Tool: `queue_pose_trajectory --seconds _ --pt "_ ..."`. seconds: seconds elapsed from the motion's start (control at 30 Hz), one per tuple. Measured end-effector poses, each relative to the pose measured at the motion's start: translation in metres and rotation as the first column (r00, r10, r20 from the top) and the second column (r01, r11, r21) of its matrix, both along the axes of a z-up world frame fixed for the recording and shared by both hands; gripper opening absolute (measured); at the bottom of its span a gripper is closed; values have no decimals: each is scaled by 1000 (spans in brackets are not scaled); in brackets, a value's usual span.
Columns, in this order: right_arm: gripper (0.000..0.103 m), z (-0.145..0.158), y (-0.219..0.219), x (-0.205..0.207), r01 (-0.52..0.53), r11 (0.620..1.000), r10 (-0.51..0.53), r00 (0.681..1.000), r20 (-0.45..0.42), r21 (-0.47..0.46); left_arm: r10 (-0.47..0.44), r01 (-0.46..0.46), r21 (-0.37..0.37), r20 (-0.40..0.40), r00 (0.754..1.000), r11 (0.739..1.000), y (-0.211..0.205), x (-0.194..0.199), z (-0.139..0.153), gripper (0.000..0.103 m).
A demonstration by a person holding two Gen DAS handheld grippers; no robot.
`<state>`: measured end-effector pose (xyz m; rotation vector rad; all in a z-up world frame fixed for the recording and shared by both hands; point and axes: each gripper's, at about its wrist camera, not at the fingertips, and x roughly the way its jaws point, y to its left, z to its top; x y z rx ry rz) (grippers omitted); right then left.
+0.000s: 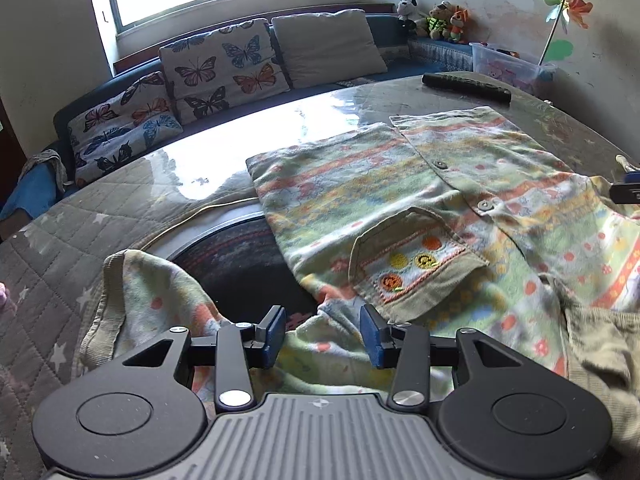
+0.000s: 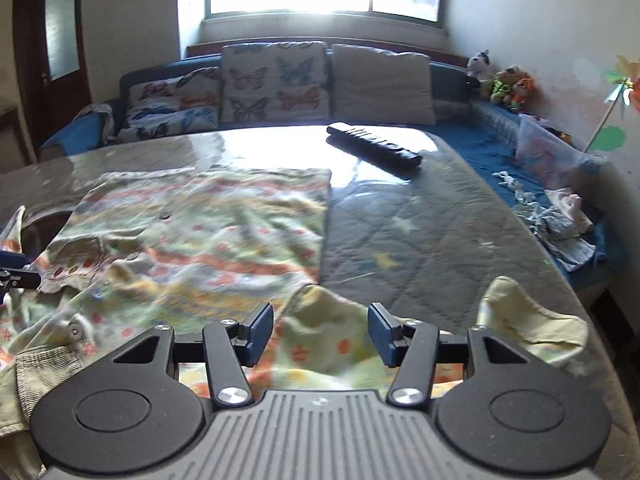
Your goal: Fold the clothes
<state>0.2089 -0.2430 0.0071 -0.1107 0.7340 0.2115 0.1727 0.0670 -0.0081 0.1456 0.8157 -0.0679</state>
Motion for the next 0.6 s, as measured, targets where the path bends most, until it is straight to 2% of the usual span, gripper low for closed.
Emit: queue_pose_trajectory --seconds 0.1,0.17,0.23,0.33,0.6 --pt "54 -5 10 1 -22 1000 22 1000 -20 4 -13 13 -3 14 1000 1000 0 -5 0 37" --pt "54 -9 15 -1 -33 999 33 999 -39 11 -19 19 -1 22 1000 1000 -2 -9 0 23" --pt "55 -12 19 -4 -47 999 48 997 -55 20 -11 10 28 33 999 1000 -6 -13 0 17" --pt "61 -17 26 -11 -72 997 73 996 -60 21 20 -22 51 41 999 998 -3 -20 0 15" --pt "64 -17 67 -20 -164 986 165 986 -32 26 120 -122 82 35 992 989 26 -48 1 14"
